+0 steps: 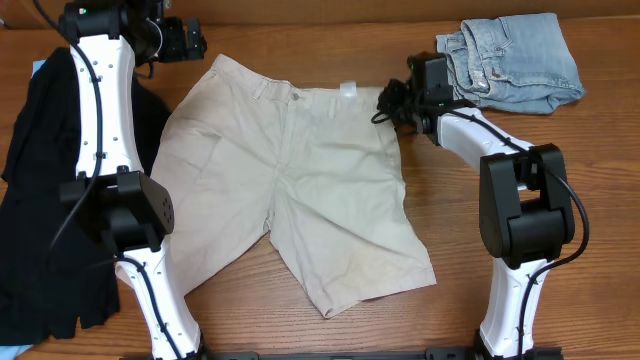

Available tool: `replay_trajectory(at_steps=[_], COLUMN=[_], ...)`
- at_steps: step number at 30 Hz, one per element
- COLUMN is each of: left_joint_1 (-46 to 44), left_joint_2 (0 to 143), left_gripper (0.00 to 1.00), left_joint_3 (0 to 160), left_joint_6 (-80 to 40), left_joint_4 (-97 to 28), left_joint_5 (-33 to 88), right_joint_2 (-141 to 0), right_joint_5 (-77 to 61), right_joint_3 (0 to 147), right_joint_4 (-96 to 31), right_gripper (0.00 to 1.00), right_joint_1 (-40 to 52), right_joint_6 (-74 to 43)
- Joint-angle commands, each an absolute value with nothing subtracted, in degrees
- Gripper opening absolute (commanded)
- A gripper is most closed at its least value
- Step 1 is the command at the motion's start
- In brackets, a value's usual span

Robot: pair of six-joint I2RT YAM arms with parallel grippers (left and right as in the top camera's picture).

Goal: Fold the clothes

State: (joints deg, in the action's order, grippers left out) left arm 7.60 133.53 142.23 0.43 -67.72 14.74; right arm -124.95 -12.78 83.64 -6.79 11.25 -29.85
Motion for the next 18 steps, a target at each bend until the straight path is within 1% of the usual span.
replay_trajectory(at_steps=[1,3,9,10,11,12,13,14,15,18], left_joint_1=[7.8,7.8,7.6,7.5,7.5,7.4,7.4,7.4,7.3,7.3], left_joint_2=[133.8,133.8,133.8,133.8,133.8,133.8,133.8,133.8,133.8,133.8], left_gripper=[1.0,1.0,1.0,1.0,1.0,1.0,1.0,1.0,1.0,1.0], left_joint_3=[142.2,142.2,142.2,142.2,142.2,142.2,142.2,142.2,142.2,142.2], left_joint_6=[1.1,1.1,1.1,1.1,1.1,1.1,1.1,1.2,1.3,1.4], left_joint_4=[-67.3,-67.2,-67.0,-67.0,-67.0,-67.0,-67.0,-67.1,-67.2,-67.4], left_joint_5=[14.9,15.6,16.6,16.6,16.6,16.6,16.6,16.6,16.6,16.5], right_joint_2=[-125.3,-125.3,-125.3,-125.3,-125.3,-125.1,-124.8,-124.4,-123.7,-120.2], right_joint_5=[-12.9,-10.6,-10.3,-10.3,-10.5,-11.2,-12.5,-13.7,-14.3,-14.7], right_joint_3=[87.7,89.7,91.4,91.5,91.8,92.1,92.4,92.7,92.8,92.8], right_joint_4=[-3.2,-2.1,3.7,4.2,4.1,2.8,1.2,-1.0,-3.6,-14.9], right_gripper=[0.04,0.04,0.04,0.12,0.29,0.71,0.89,0.98,1.0,1.0], right_joint_1=[10.7,9.8,7.4,7.0,6.6,6.2,5.9,5.7,5.5,5.3], right_joint_6=[-25.0,-25.0,-23.7,-23.5,-23.5,-23.5,-23.5,-23.5,-23.5,-21.1])
